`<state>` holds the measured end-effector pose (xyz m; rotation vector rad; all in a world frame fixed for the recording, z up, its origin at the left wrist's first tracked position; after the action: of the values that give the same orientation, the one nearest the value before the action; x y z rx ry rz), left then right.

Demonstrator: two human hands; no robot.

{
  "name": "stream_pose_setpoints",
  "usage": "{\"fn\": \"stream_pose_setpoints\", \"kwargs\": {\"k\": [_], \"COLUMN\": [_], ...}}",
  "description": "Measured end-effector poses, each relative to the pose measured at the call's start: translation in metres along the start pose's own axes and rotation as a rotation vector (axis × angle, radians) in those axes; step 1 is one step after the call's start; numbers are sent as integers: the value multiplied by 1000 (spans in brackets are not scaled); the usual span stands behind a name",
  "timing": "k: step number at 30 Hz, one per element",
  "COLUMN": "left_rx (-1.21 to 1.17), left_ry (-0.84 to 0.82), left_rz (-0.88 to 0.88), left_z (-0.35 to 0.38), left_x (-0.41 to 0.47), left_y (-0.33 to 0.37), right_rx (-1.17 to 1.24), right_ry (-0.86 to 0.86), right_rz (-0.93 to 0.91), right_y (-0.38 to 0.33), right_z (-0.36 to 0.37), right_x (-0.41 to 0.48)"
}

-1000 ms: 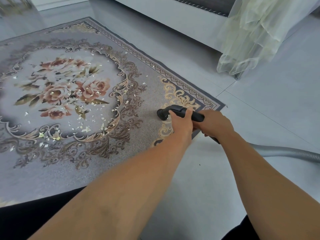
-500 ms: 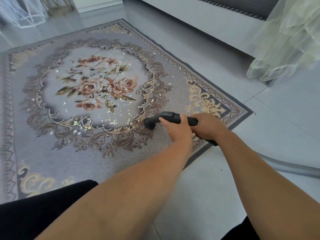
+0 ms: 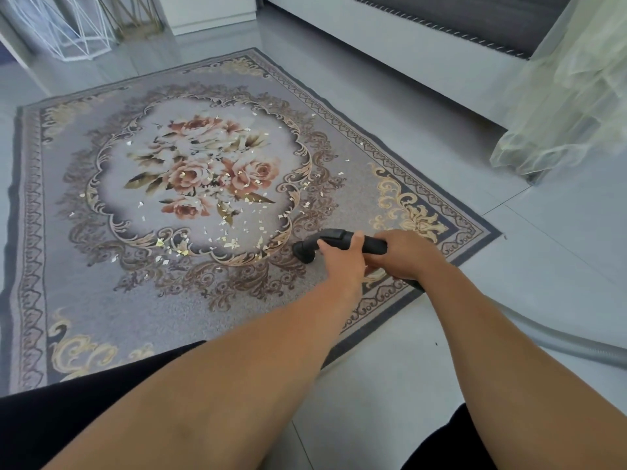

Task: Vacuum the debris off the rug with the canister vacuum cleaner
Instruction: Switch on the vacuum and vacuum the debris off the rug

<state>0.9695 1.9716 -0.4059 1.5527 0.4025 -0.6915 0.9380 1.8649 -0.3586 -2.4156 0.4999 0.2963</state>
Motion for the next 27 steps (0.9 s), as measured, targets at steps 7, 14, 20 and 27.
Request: {"fn": "stream_pose_setpoints", "kwargs": {"k": [7, 14, 20, 27], "left_rx": [73, 74, 61, 49], "left_ry": [-24, -12, 74, 76], "left_rz": [-55, -39, -52, -69], "left_z": [-23, -47, -69, -94], "left_x": [44, 5, -2, -7], "left_y": [-11, 15, 31, 19], "right_rx": [1, -35, -109, -68], "right_ry": [21, 39, 17, -63], "right_rz": [38, 132, 58, -122], "right_y": [-15, -43, -77, -87], "right_z": [23, 29, 40, 51], "right_x": [-5, -10, -3, -13]}}
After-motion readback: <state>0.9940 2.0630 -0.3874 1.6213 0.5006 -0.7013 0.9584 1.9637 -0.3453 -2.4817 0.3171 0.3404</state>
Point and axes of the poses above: each hand's wrist, its own x-axis towards the middle knuckle, its own z-axis out of the palm, y = z × x, the point moved 5 cm from there along x, towards the middle knuckle, and after that the axes turned 9 degrees about x, right-handed, at the moved point
